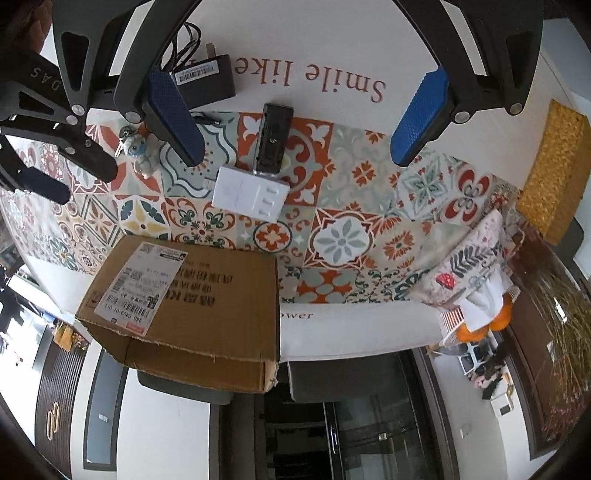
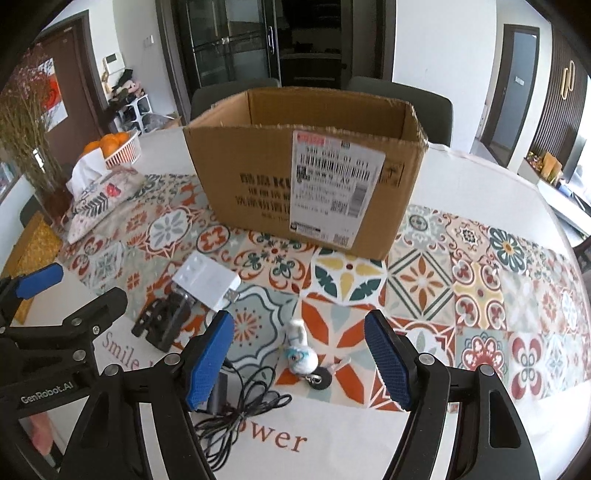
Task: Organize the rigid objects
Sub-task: 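Move the left tool to the black device while the right tool approaches the white figurine, then grasp the black device with the left gripper while the right gripper grasps the white figurine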
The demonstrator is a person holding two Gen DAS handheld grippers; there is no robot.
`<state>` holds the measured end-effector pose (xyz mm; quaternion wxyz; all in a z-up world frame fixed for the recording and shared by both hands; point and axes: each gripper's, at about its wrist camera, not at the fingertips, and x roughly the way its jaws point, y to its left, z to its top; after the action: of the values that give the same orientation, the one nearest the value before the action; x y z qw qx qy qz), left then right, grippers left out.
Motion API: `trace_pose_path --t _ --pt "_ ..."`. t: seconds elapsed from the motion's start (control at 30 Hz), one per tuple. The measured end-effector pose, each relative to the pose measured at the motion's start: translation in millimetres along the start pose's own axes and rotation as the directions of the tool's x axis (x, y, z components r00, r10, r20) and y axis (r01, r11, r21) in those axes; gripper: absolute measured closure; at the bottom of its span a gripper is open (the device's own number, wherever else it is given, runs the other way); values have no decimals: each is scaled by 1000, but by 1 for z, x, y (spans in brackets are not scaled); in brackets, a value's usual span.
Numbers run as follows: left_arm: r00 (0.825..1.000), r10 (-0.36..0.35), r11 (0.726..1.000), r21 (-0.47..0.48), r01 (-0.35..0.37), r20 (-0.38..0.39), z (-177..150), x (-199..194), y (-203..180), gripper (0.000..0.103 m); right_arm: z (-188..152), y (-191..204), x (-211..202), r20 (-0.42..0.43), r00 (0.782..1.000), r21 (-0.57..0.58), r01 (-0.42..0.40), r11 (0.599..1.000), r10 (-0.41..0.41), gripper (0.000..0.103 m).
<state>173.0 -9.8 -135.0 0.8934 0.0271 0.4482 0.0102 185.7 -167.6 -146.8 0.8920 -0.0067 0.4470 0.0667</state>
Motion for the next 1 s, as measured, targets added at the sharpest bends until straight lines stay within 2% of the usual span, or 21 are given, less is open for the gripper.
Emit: trace_pose_path --t 0.23,0.4,0.7,0.87,1.0 --pt "1000 -9 1000 -9 9 -3 -13 12 -2 0 -12 0 14 -10 1000 -13 4 1000 -4 38" --pt "1000 12 1000 10 -12 4 -21 18 -6 0 -20 -6 27 -30 999 4 -9 1000 9 44" --pt "999 24 999 30 -23 -27 -33 33 -13 0 -35 -12 49 -60 998 15 -18 1000 19 54" --pt "999 28 999 27 -27 -33 -35 37 -13 0 -37 -12 56 -55 998 8 -27 1000 28 56" --pt "999 45 998 44 -44 -22 -37 40 -15 0 -40 -11 62 -53 998 -2 -21 1000 21 64"
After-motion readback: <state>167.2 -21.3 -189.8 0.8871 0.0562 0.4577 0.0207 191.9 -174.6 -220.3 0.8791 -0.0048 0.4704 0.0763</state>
